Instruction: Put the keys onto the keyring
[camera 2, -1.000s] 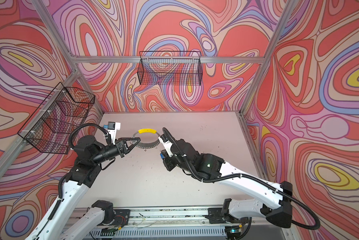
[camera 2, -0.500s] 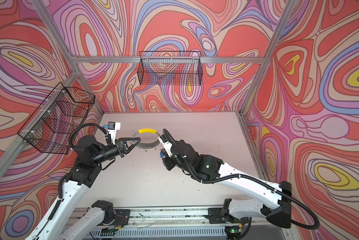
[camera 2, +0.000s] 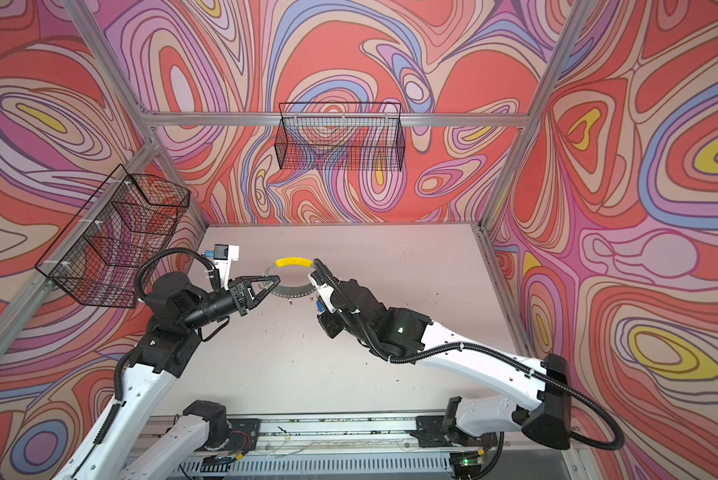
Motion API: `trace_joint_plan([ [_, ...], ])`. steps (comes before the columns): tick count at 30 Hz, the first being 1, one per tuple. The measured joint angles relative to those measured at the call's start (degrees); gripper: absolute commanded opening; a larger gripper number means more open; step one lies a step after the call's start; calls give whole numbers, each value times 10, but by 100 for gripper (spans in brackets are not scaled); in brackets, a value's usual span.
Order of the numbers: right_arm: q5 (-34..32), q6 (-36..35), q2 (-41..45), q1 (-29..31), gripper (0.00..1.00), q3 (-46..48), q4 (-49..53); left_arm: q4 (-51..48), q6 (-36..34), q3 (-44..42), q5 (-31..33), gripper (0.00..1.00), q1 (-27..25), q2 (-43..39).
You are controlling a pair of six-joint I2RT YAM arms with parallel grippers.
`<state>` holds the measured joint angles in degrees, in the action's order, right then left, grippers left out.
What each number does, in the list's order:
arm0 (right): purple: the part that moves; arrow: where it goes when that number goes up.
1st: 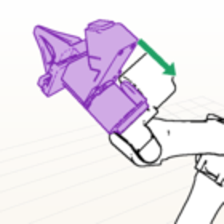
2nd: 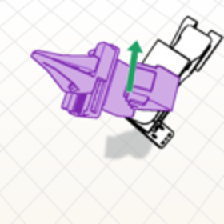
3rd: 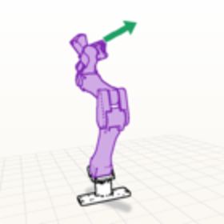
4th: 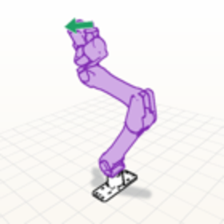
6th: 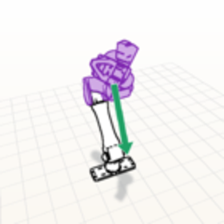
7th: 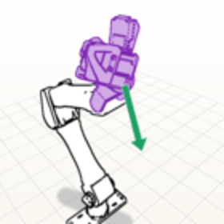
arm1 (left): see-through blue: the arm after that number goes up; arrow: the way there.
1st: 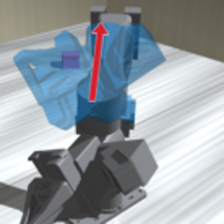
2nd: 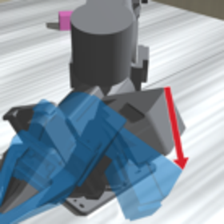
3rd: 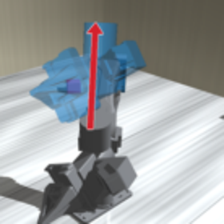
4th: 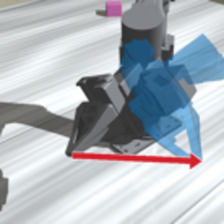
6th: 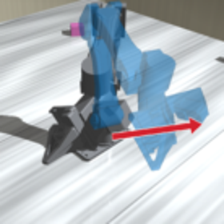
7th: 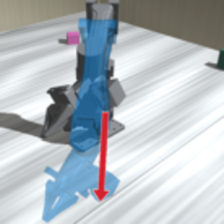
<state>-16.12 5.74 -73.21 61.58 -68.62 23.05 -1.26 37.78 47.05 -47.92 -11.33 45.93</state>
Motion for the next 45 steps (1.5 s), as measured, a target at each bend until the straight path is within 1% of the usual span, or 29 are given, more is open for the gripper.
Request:
trace_joint_plan([
  [23, 10, -18, -6, 0, 0, -10, -12, -5, 4, 0, 2, 0, 0, 4],
  [36, 17, -24, -6, 15, 0, -17, -17, -22, 15, 0, 2, 0, 0, 25],
  [40, 14, -27, -7, 16, 0, -17, -16, -23, 15, 0, 2, 0, 0, 25],
  [45, -7, -27, -8, 18, 0, -17, -2, -27, 15, 2, 2, 0, 0, 25],
])
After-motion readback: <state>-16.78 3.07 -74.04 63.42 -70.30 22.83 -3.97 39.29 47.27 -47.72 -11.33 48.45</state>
